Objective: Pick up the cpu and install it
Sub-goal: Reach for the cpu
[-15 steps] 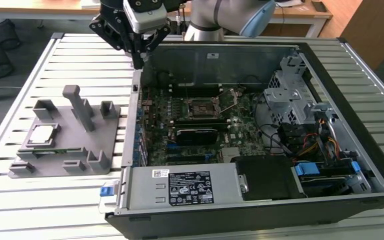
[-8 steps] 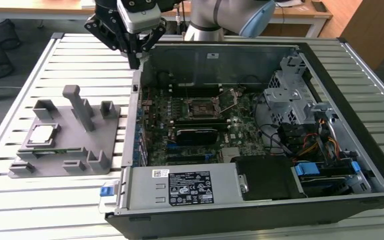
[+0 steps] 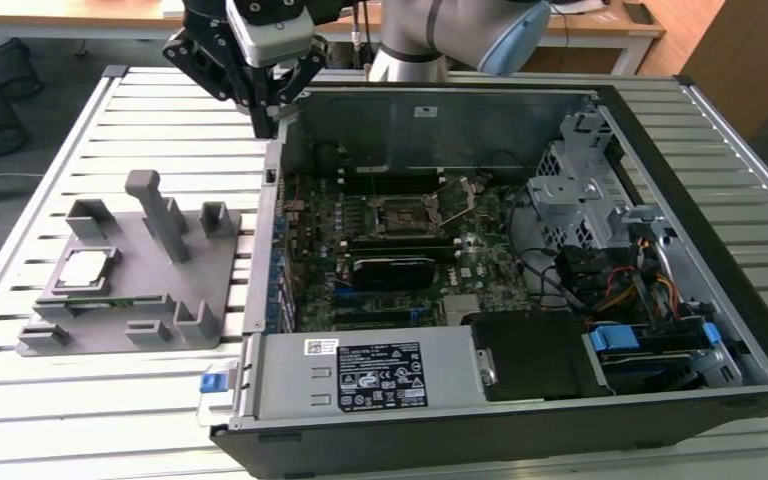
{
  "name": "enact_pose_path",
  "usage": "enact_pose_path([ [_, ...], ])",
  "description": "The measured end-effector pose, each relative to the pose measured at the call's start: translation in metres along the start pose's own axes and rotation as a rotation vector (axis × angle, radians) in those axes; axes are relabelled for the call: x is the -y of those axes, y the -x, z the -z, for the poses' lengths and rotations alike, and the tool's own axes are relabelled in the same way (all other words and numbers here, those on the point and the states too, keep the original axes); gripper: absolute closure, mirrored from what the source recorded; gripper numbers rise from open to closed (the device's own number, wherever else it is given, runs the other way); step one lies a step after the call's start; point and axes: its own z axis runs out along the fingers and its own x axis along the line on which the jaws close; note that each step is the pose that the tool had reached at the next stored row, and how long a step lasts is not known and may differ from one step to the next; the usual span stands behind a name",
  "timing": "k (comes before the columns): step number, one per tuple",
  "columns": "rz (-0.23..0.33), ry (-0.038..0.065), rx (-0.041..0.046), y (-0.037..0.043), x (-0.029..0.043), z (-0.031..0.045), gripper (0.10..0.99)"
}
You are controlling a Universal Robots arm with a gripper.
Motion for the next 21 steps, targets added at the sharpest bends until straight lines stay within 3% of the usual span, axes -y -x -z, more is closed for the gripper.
enact_pose_path([
  [21, 0.000, 0.000, -0.0001, -0.0121, 0.0010, -0.0009, 0.980],
])
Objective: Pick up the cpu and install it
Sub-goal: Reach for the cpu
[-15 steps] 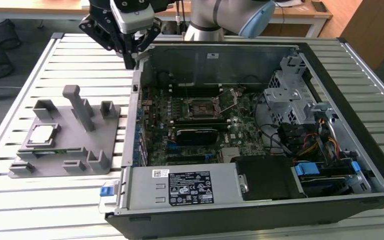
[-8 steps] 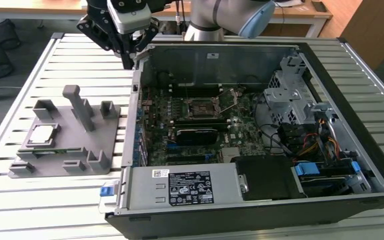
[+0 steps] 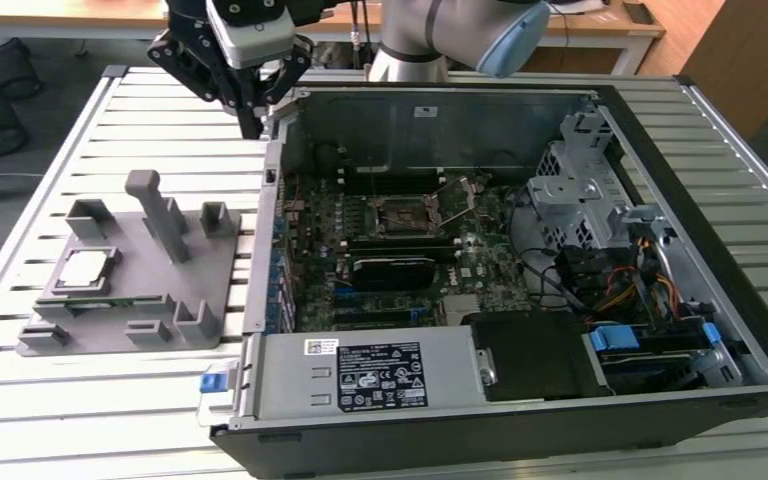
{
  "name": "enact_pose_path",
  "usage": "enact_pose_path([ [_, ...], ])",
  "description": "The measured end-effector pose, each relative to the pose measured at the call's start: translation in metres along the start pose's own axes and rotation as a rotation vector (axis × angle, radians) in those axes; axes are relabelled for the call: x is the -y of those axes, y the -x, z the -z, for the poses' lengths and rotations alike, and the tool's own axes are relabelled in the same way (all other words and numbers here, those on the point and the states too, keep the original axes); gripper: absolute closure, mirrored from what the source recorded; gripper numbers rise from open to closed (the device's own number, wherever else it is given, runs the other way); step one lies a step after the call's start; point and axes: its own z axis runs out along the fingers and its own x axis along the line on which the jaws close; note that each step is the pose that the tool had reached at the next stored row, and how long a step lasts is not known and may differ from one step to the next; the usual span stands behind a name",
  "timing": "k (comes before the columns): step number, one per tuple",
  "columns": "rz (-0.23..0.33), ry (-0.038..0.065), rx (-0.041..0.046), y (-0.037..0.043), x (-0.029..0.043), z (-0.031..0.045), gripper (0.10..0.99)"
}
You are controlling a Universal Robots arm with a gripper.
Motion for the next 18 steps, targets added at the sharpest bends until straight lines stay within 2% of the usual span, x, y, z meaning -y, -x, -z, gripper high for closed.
enact_pose_path([
  [18, 0.000, 0.000, 0.0000, -0.0110, 0.0009, -0.0010, 0.980],
])
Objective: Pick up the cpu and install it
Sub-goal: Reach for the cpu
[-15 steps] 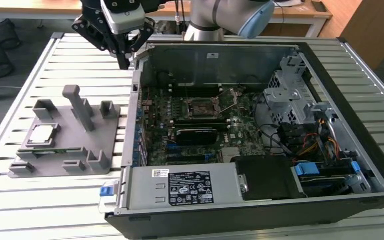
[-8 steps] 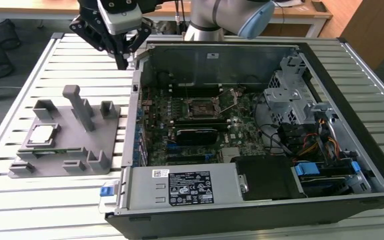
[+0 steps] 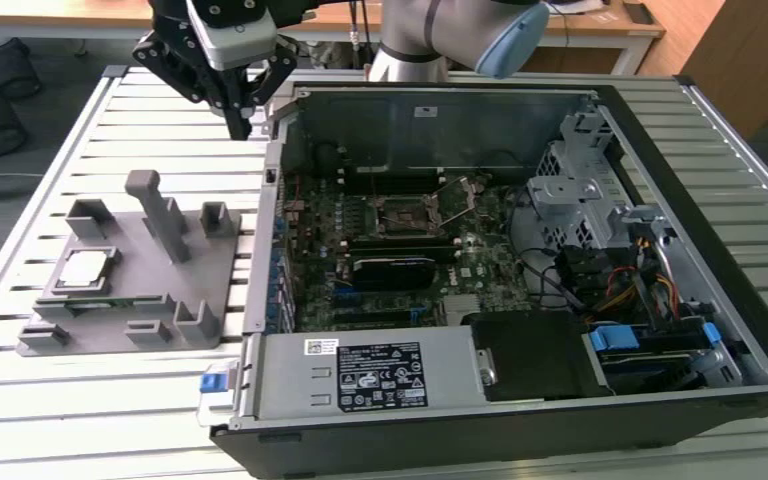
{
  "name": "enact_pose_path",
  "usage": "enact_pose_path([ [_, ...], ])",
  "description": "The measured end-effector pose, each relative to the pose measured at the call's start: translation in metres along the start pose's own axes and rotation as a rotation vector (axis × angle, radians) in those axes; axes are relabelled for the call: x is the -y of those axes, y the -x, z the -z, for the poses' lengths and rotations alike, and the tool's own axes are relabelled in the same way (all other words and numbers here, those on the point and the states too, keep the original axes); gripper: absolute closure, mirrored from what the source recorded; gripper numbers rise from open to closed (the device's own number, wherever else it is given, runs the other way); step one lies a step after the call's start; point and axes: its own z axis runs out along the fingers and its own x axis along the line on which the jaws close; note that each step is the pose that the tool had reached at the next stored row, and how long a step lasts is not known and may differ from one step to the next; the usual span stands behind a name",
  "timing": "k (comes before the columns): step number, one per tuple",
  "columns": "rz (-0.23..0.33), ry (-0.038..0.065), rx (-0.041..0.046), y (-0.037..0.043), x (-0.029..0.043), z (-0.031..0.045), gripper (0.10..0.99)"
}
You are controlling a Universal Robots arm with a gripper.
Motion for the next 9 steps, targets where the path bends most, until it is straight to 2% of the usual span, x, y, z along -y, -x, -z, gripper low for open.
enact_pose_path([
  [9, 0.000, 0.000, 0.0000, -0.0058, 0.0005, -0.0005, 0.980],
])
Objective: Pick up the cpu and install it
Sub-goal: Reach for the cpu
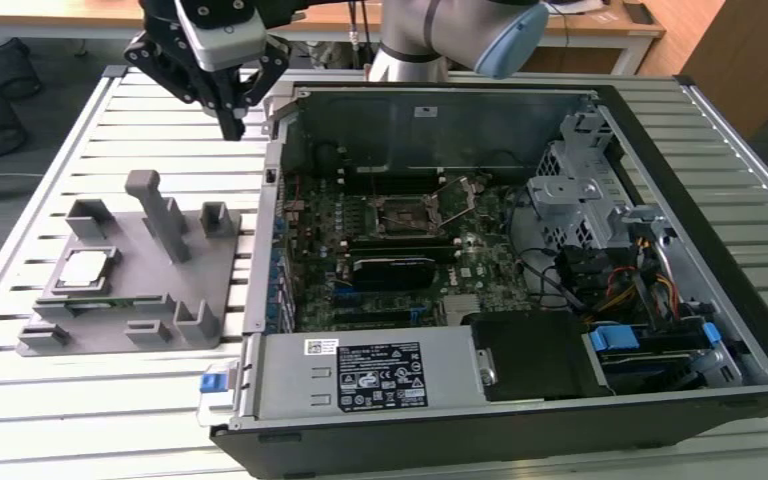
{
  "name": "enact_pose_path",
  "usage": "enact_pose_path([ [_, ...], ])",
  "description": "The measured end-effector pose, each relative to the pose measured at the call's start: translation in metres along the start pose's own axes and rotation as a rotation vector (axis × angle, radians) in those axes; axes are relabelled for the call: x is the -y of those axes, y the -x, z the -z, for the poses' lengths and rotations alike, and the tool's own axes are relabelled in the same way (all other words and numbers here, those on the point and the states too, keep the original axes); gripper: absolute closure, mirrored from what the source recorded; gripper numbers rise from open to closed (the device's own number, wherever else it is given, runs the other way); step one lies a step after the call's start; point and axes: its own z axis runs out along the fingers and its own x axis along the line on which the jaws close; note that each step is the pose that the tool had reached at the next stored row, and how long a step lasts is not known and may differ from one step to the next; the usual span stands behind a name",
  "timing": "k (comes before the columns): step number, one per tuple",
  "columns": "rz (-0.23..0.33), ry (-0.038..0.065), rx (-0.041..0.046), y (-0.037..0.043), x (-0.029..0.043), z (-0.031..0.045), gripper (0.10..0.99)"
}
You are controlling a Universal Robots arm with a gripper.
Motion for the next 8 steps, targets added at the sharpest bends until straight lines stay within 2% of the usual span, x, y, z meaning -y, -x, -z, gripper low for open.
enact_pose_path([
  [8, 0.000, 0.000, 0.0000, -0.0053, 0.0004, -0.0005, 0.980],
])
